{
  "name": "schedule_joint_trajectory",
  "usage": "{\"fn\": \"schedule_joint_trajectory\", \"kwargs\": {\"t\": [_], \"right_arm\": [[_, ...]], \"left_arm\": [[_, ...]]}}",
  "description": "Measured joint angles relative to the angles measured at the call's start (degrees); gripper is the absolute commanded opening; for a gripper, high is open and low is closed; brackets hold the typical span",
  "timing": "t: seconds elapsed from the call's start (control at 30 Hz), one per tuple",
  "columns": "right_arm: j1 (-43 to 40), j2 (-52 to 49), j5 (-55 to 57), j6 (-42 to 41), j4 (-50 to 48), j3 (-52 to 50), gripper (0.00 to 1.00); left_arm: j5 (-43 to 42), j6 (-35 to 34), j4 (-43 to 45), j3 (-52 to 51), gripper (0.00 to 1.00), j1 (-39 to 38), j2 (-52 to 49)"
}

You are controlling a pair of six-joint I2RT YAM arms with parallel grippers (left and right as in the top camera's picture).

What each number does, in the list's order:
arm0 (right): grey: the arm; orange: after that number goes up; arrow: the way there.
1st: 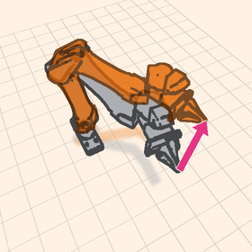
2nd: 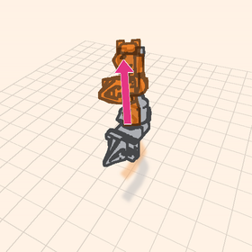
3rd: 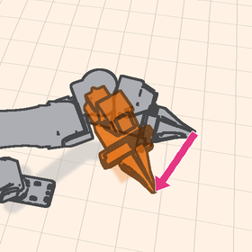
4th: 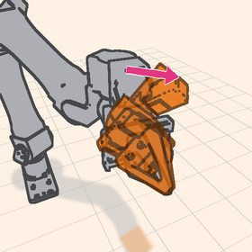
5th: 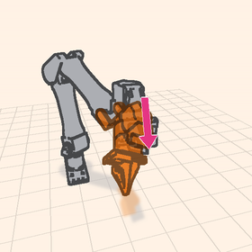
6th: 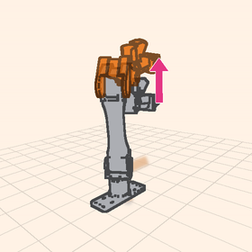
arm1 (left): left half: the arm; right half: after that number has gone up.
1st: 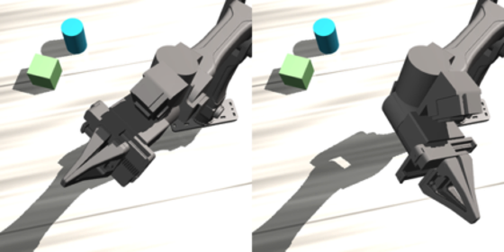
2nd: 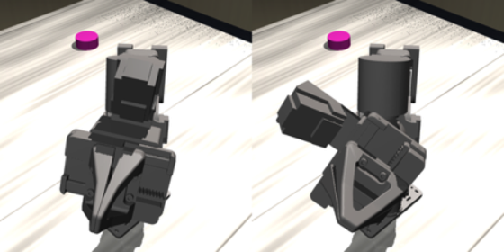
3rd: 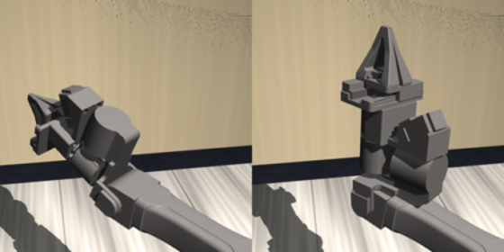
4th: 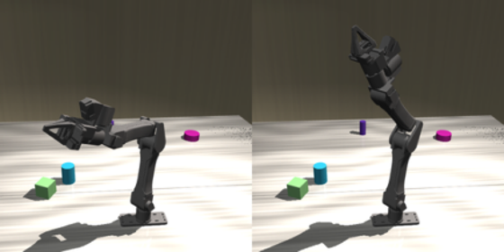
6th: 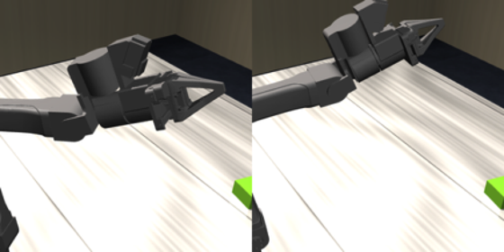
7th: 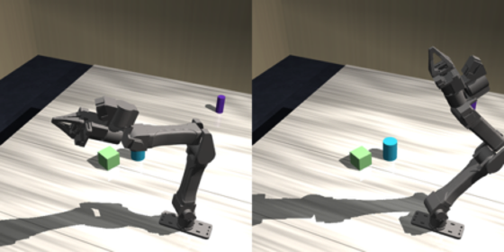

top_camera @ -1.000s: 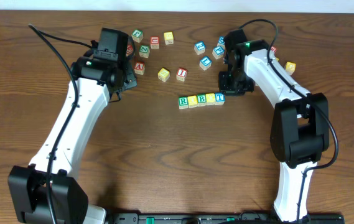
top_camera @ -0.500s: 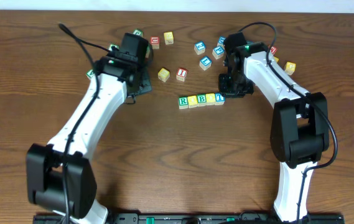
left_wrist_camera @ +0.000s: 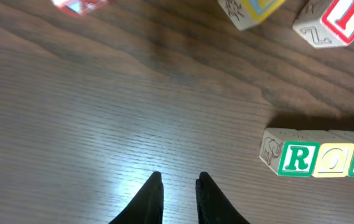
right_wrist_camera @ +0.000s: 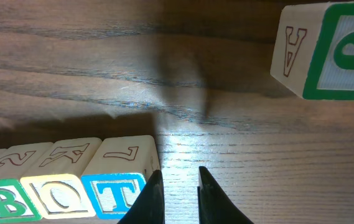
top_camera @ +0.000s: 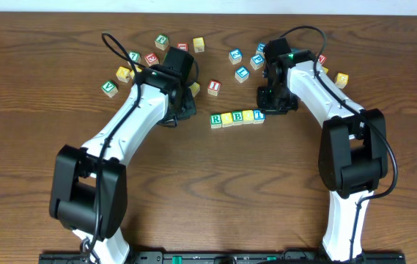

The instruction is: Spell out ROBOT

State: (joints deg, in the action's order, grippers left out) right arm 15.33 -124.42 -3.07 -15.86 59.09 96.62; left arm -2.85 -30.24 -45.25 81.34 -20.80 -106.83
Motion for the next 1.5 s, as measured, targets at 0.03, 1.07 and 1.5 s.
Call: {"fn": "schedule_joint_trajectory", "kwargs": {"t": [0.03,1.07,1.5], "right_arm": [[0.0,0.0,0.0,0.0,0.0,0.0,0.13],[0.0,0.0,-0.1,0.0,0.0,0.0,0.13],[0.0,0.0,-0.1,0.0,0.0,-0.2,0.13]], "left_arm": [[-0.5,0.0,0.3,0.0,0.19,0.0,-0.5],[-6.5,0.0,4.6,0.0,0.19,-2.7,-3.7],[-7.8,-0.3,5.2,0.0,0.19,-2.7,-7.9]]}}
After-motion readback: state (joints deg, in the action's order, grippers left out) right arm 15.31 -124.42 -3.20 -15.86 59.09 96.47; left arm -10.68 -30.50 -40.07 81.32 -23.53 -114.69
